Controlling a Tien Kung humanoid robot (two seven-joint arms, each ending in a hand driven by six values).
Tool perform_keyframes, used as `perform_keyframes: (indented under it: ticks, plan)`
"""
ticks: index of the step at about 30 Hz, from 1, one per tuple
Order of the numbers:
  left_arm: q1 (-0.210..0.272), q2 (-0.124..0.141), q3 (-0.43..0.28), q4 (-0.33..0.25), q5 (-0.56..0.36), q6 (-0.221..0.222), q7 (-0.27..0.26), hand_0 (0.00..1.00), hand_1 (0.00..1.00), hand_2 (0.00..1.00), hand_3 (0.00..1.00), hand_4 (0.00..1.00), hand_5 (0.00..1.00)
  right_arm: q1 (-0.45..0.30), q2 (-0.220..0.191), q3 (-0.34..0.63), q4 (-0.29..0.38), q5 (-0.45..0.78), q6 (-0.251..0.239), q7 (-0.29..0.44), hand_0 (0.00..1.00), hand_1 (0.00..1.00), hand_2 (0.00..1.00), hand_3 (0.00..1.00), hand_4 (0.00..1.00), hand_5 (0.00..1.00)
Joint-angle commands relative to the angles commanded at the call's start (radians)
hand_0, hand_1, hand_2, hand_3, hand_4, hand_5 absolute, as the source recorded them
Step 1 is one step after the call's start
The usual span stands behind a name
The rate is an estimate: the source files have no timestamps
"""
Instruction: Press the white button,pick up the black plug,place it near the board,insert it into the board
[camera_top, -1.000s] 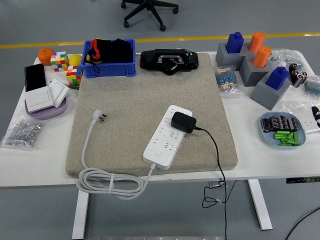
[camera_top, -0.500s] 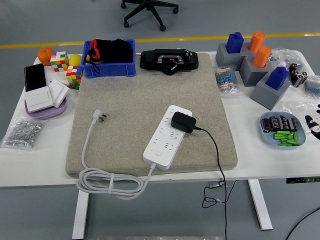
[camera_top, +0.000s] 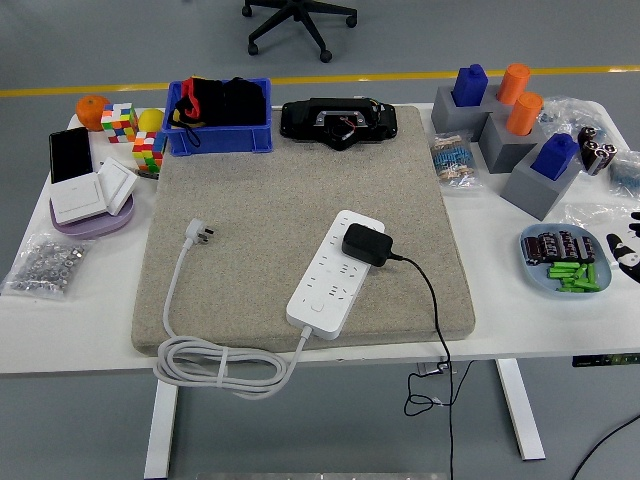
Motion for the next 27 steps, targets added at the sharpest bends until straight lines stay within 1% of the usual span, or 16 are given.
perform_keyframes:
  ticks: [2, 5, 10, 15, 18, 27]
  plan:
    - [-0.001, -0.003, 0.013, 0.0, -0.015, 0.0, -0.001, 0.69, 0.637, 0.612, 0.636, 0.555, 0.186, 0.004, 0.0, 0.0, 0.003, -0.002, 0.0, 0.0, 0.72, 0.646, 0.601, 0.613, 0.824, 0.201]
    - [0.0, -0.005, 0.013, 0.0, -0.012, 0.0, 0.001, 0.69, 0.637, 0.612, 0.637, 0.555, 0.188, 0.009, 0.001, -0.003, 0.003, -0.004, 0.0, 0.002, 0.721, 0.645, 0.601, 0.612, 0.824, 0.202]
    - [0.004, 0.001, 0.002, 0.0, -0.009, 0.005, 0.002, 0.69, 0.637, 0.612, 0.637, 0.555, 0.188, 0.019, 0.003, -0.008, -0.004, -0.004, -0.002, 0.006, 0.721, 0.645, 0.601, 0.612, 0.824, 0.202]
    - [0.016, 0.009, -0.037, 0.0, 0.035, 0.008, 0.009, 0.69, 0.637, 0.612, 0.637, 0.554, 0.187, 0.041, 0.0, -0.025, -0.005, -0.004, -0.001, 0.01, 0.72, 0.647, 0.602, 0.615, 0.823, 0.203]
    - [0.017, 0.01, -0.038, 0.0, 0.037, 0.008, 0.009, 0.69, 0.638, 0.612, 0.636, 0.554, 0.187, 0.045, 0.0, -0.027, -0.004, -0.004, -0.001, 0.009, 0.72, 0.647, 0.602, 0.613, 0.824, 0.205]
    - [-0.003, 0.016, 0.001, 0.0, -0.007, 0.007, 0.001, 0.69, 0.637, 0.612, 0.636, 0.553, 0.186, 0.056, 0.005, -0.037, -0.006, -0.008, 0.003, 0.009, 0.721, 0.649, 0.604, 0.612, 0.824, 0.206]
